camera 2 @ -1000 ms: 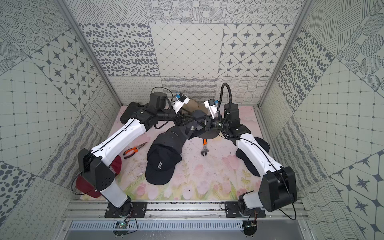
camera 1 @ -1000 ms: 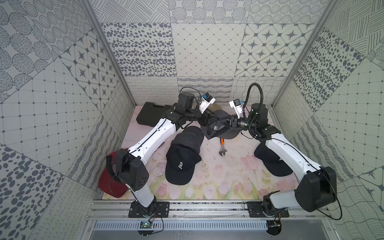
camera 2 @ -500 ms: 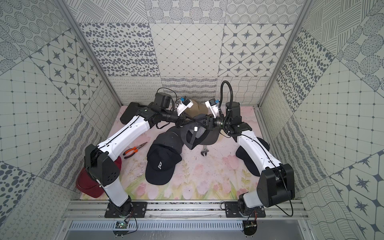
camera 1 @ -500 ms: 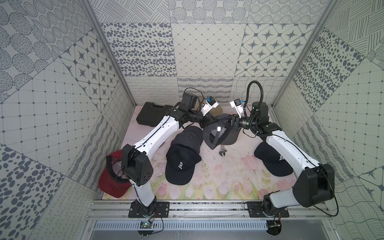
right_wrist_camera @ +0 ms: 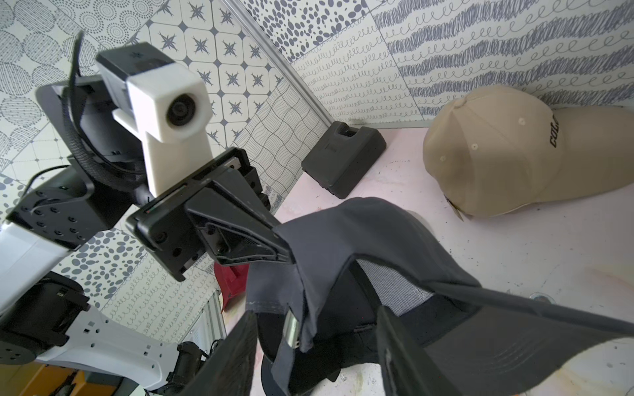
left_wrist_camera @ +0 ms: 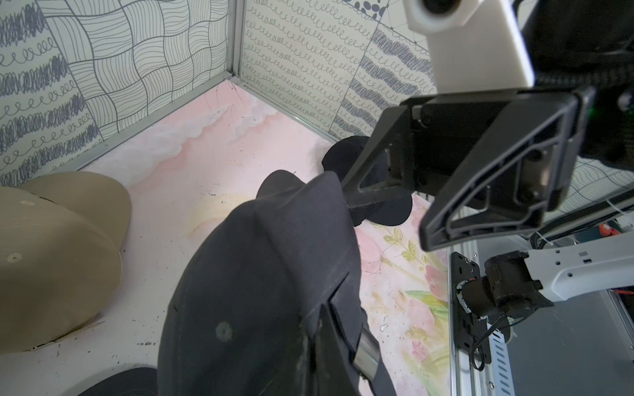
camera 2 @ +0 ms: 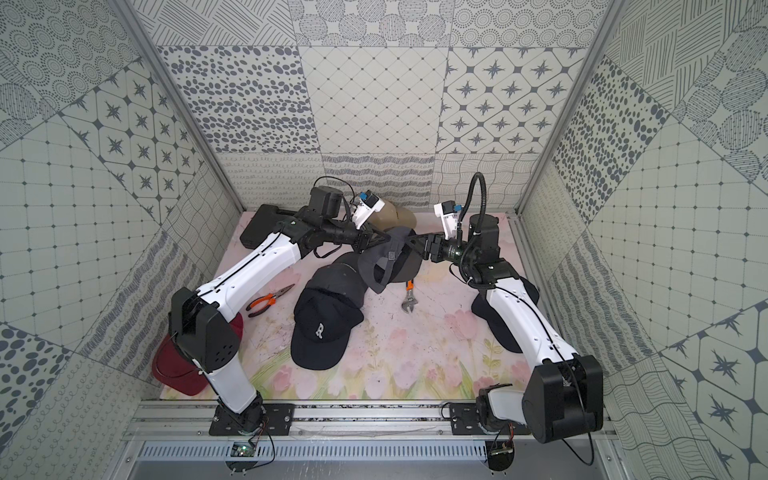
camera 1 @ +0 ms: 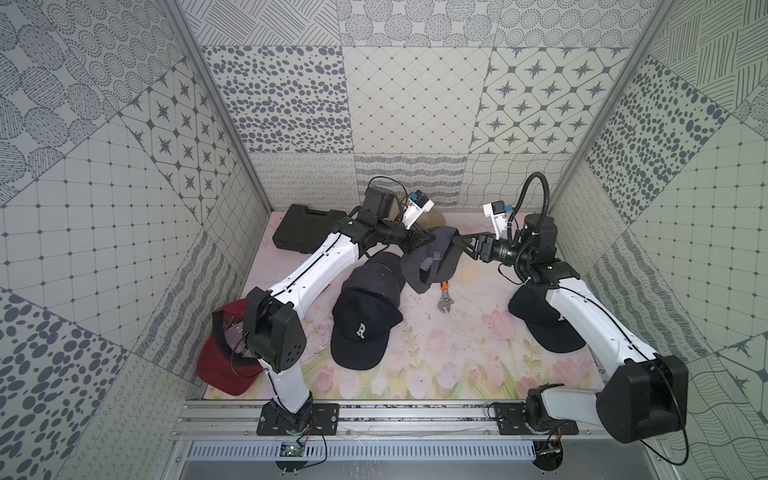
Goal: Open the adjustable buckle of the baseball cap
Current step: Pick up the baseball cap from the center of the board, then open the adjustable buckle on the baseball cap.
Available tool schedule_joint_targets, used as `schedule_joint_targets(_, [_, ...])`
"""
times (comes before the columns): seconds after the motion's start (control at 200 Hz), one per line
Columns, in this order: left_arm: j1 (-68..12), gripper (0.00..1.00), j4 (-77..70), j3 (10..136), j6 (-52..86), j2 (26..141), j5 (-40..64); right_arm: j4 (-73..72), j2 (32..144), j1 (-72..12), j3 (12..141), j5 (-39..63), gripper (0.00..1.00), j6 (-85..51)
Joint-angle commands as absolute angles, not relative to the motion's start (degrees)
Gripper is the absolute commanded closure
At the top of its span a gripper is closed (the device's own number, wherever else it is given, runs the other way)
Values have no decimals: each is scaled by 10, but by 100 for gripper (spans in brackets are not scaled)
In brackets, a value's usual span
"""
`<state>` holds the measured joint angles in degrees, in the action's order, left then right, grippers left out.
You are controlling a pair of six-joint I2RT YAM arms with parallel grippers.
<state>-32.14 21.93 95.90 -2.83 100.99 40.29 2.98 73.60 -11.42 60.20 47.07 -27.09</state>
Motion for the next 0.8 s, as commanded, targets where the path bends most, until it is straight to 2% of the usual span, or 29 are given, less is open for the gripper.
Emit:
schedule_joint_targets(0.0, [-323, 100, 132, 942, 40, 992, 357, 6, 720, -125, 601, 458, 43, -318])
schedule_joint_targets(0.225, [-326, 100, 113, 932, 47, 989, 334, 80, 736, -176, 648, 393, 52, -343])
schedule_joint_targets(0.475, [-326, 100, 110, 931, 50, 988, 342, 168, 758, -234, 689, 256, 53, -329])
schedule_joint_targets(0.795, [-330, 100, 108, 924, 48, 984, 351, 198, 782, -272, 717, 138, 61, -308])
